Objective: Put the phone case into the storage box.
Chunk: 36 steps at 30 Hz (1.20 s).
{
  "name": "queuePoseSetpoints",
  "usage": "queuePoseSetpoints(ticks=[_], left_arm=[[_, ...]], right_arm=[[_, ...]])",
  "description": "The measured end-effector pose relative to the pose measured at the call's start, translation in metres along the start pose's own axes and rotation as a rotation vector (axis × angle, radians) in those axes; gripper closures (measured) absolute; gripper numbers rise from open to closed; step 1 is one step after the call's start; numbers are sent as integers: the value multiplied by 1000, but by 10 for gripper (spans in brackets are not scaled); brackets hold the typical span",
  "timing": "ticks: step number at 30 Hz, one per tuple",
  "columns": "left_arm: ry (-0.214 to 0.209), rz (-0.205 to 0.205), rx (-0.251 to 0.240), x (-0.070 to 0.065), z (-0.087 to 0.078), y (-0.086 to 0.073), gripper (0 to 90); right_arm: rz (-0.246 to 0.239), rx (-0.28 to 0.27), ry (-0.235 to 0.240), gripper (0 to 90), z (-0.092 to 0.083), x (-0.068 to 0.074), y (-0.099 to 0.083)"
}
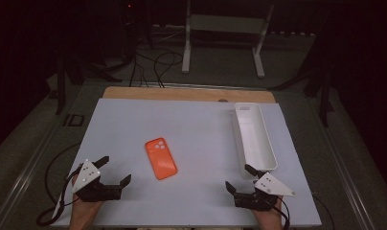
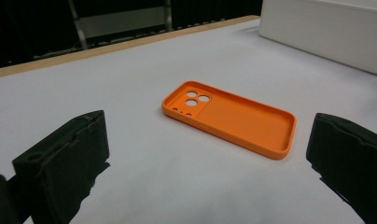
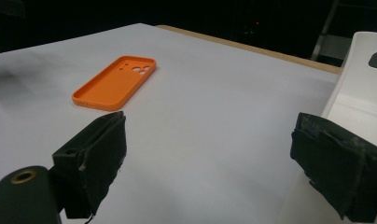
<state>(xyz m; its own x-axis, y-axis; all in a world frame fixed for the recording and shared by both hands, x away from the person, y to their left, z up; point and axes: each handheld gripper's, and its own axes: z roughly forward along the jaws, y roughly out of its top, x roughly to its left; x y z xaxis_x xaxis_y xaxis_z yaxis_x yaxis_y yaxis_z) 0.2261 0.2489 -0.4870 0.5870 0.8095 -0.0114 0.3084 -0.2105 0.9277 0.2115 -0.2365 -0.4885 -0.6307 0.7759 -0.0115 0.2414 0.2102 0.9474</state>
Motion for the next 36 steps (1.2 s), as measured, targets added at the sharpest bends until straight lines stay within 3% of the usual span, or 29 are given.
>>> queuePoseSetpoints(ticks=[13,19,25,28,32,36], left_arm=[[22,-1,9,1,-2,0,0],[39,-45,2,10,-6,8,14],[63,-27,55,8,-3,18,18],[76,10,111,0,7,29,32],[68,30,121,-5,15,36,114],[18,2,121,-9,29,38,251]], right_arm=[[-15,5,4,105,2,4,1],[3,-3,1,105,1,1,1],[-1,-1,-2,105,1,2,1],[-8,2,2,105,2,3,1],[-5,1,7,105,3,5,1],[-11,3,12,105,5,6,1]])
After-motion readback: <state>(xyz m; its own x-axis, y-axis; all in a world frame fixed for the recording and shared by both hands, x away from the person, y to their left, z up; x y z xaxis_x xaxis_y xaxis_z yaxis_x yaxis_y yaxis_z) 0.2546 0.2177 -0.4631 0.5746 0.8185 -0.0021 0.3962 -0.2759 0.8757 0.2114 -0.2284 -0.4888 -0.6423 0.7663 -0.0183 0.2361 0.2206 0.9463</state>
